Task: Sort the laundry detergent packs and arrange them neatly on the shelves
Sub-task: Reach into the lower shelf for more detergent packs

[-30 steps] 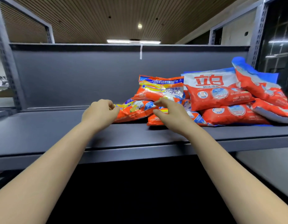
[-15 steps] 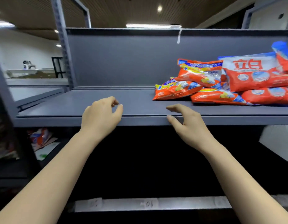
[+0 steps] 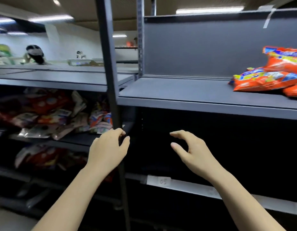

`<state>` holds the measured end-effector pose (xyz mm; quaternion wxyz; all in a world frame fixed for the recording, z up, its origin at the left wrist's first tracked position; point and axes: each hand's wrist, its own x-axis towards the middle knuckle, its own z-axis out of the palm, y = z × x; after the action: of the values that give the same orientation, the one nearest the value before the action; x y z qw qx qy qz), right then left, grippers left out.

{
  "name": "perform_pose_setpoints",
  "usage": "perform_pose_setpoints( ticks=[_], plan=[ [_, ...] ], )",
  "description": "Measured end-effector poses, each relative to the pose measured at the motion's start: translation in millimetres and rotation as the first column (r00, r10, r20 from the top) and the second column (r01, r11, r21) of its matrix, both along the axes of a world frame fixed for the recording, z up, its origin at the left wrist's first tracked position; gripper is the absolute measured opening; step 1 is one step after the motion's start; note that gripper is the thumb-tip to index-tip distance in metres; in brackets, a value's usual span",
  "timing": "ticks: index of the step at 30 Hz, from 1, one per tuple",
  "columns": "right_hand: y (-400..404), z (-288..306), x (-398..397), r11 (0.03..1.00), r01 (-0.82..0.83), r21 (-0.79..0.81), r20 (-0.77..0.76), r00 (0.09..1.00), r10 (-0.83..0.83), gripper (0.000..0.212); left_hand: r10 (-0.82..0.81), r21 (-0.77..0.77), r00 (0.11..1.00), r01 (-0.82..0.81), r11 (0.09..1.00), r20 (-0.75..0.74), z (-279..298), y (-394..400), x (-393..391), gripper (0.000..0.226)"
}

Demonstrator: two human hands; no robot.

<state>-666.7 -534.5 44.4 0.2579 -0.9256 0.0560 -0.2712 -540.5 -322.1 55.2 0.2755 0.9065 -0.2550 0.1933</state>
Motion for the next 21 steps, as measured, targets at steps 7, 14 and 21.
perform_pose_setpoints(
  ticks=[7,14,21],
  plan=[
    [60,-23,53,0.992,-0.123,0.009,-0.069,0.990,0.123,0.034,0.146,0.045,0.985,-0.143,0.989,-0.091,-18,73,38,0.026],
    [114,-50,124,0.966,-0.247,0.075,-0.120,0.960,0.254,0.036,0.257,0.089,0.955,-0.246,0.965,-0.146,-39,123,82,0.028],
    [152,-71,211,0.947,-0.302,0.113,-0.170,0.933,0.318,0.037,0.306,0.132,0.940,-0.287,0.949,-0.154,-50,156,166,0.026]
  ],
)
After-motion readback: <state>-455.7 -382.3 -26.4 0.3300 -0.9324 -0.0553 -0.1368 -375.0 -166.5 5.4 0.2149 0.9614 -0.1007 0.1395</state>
